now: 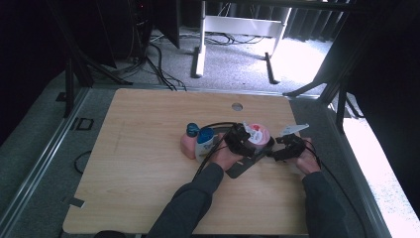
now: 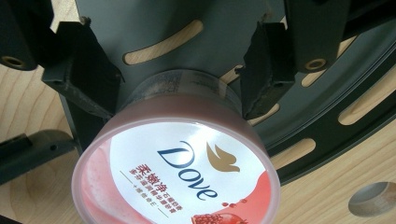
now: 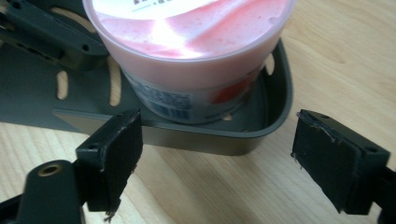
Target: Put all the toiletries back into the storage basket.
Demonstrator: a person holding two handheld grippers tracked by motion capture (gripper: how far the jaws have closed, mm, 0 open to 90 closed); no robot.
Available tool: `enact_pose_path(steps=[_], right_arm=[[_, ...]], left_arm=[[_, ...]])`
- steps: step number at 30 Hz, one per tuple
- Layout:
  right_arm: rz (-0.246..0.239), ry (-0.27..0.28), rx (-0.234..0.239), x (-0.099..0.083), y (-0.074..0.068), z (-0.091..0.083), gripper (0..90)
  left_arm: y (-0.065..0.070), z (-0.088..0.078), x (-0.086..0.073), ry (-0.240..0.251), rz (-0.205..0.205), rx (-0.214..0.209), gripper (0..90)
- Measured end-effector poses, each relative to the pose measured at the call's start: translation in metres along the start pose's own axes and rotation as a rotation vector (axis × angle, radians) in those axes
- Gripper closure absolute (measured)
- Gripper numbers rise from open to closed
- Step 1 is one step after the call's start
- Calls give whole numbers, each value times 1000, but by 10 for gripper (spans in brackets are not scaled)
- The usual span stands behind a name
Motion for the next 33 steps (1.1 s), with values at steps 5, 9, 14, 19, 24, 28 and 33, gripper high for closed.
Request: enact_pose_path(steps=[5,9,14,19,24,28,33], right_arm=[[27,19,39,-2,-1,1,164],[26,17,43,-3,-1,1,164],[15,12,39,-4,-2,0,156],[0,26,28,-3,-4,-3,195],[24,60,27,-10,-7,-10,240],[26,54,10,-24,-17,-14,277],[48,85,-1,-37,-37,-19,327]], left_arm=[[3,1,1,2,7,-5,323],[9,1,3,4,23,-22,337],[9,1,2,2,30,-25,345],[8,-2,1,6,23,-26,385],[8,-14,-1,24,9,-10,394],[13,-24,-2,46,19,-37,419],[20,-33,-6,60,25,-74,453]])
Point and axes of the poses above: each handheld gripper's, and its own axes: z roughly forward along the jaws, x roughly out of its top, y roughly to its right, the point moved 7 cm from there along z, roughly forward along the jaws
